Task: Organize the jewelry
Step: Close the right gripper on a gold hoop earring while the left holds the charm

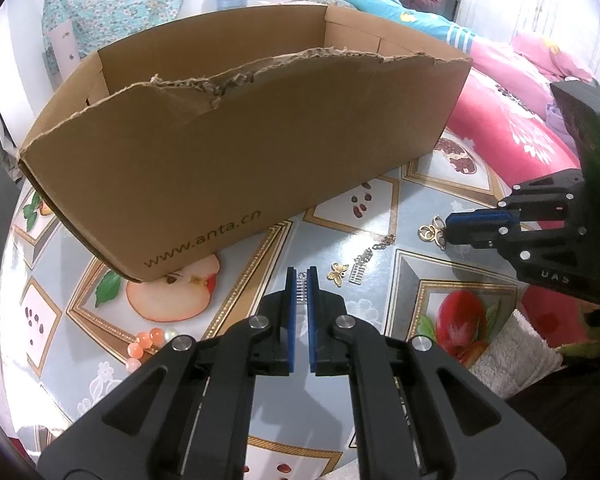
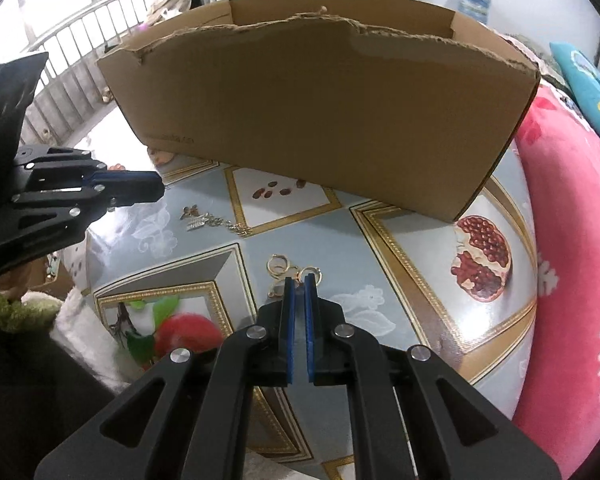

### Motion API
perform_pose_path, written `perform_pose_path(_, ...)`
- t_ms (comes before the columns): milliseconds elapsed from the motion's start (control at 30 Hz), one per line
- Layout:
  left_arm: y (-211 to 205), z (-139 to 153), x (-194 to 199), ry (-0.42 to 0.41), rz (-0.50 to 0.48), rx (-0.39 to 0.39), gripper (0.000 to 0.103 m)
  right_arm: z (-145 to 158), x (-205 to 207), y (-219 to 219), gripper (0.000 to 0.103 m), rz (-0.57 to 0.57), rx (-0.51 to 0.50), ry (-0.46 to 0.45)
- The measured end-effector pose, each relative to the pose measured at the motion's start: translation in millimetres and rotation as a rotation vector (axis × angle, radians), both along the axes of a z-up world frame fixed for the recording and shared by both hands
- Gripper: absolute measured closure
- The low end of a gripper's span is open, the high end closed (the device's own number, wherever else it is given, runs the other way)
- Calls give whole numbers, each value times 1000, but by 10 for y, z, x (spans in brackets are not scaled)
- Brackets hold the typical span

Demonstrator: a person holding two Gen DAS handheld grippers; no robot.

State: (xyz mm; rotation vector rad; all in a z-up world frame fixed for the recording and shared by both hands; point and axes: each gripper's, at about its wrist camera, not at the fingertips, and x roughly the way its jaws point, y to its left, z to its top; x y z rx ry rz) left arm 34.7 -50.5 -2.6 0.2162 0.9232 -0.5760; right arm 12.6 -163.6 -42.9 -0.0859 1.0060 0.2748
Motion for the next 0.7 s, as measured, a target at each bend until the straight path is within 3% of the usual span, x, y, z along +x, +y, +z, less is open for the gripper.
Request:
perform_pose_path(133,8,-15,8,7,-6,2,99,22,3,-24,97,31,-59,-18)
perform_pose_path(300,9,-28,14,11,-9,4,99,-3,42,14,82,133,-116,-24)
perform_pose_path(433,12,-37,25,12,0,5,99,-9,96,60,82,210,-134,-34)
perform_pose_path(700,-18,-60,63,21,6,14,99,-26,272,-47,85,253,-21,-5)
